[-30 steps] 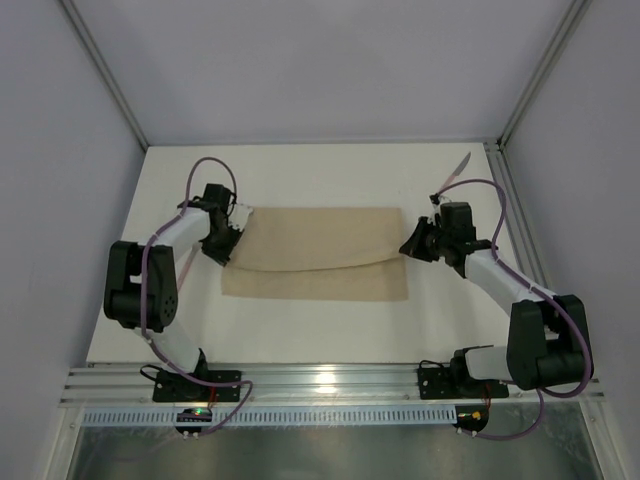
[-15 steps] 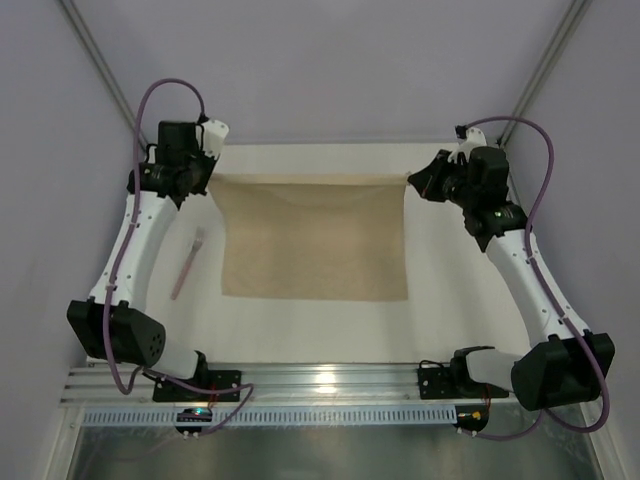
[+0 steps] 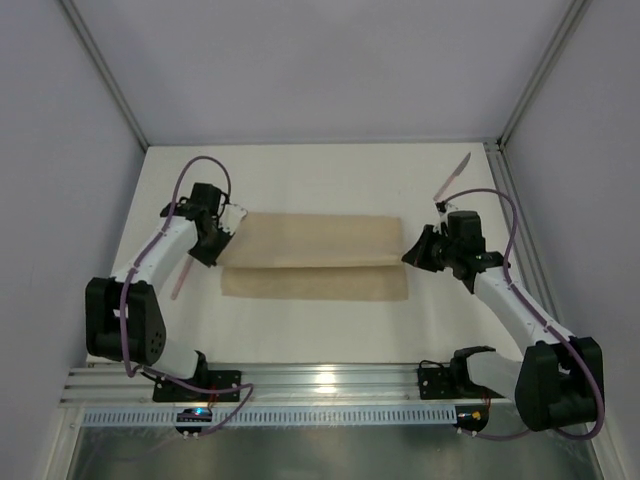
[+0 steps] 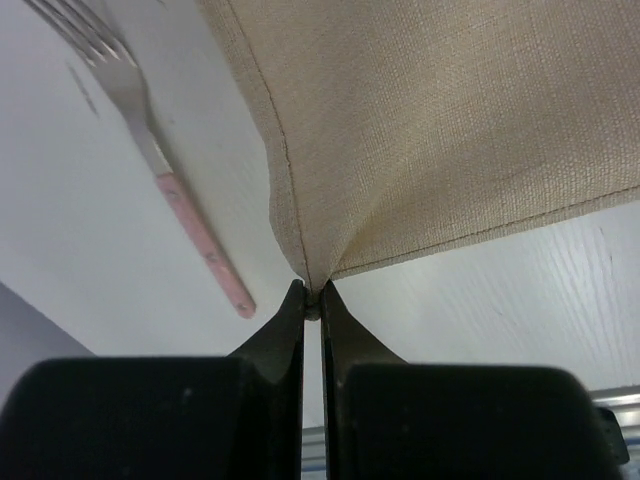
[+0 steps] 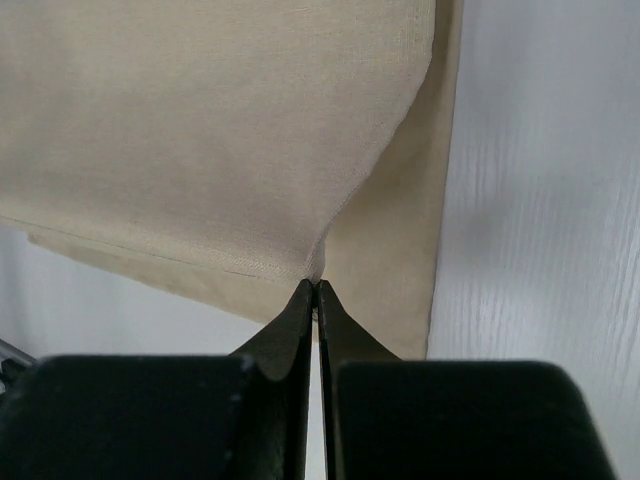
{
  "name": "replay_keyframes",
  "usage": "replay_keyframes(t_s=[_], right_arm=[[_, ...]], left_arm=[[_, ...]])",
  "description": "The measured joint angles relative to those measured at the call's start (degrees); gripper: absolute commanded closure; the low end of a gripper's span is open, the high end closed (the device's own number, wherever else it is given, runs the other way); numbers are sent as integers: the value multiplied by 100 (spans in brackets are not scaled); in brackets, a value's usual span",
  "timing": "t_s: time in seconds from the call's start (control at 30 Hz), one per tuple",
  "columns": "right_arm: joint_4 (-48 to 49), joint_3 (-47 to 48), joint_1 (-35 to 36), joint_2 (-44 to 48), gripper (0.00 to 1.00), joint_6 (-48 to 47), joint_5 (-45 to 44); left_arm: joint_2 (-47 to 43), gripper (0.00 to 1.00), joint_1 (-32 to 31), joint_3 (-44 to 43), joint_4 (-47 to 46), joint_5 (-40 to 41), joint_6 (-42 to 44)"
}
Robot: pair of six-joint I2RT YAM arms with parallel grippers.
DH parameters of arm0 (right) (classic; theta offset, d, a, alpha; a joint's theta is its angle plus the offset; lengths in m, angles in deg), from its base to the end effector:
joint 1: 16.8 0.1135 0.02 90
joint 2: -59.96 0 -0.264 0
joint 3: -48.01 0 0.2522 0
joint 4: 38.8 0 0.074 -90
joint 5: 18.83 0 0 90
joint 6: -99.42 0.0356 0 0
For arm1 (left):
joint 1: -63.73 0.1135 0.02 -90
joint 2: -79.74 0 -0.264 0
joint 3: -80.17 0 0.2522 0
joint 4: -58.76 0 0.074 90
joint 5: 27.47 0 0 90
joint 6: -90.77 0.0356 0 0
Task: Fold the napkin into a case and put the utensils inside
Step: Fold and flatten the napkin at the center of the board.
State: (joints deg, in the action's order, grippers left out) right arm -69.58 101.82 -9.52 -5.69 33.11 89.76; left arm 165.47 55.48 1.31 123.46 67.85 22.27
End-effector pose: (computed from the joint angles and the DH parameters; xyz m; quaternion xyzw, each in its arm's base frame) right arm 0.2339 0.0413 0.2293 0.0647 0.9037 0.2484 0.3426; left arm 0.2829 -0.0377 0.2428 0.2459 0.9549 0.0640 0.1536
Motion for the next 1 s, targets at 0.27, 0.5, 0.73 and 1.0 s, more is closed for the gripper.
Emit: replay_keyframes(t_s=[0.27,0.5,0.73,1.0], right_arm=[[-61,-997,11,332,96,247,7],[-13,-1252,11,186,96,376,-42],[-17,-1252,39,184,96,372,-170],[-457,-1060,66,363,96,339,-302]], left_arm=[[-68,100,-2,909,2,-308,-22],[79,100,-2,1049,-92,-415,-26],[79,100,-4,1058,-85,-542,-22],[-162,100,-31,1014,149,-717,-2]])
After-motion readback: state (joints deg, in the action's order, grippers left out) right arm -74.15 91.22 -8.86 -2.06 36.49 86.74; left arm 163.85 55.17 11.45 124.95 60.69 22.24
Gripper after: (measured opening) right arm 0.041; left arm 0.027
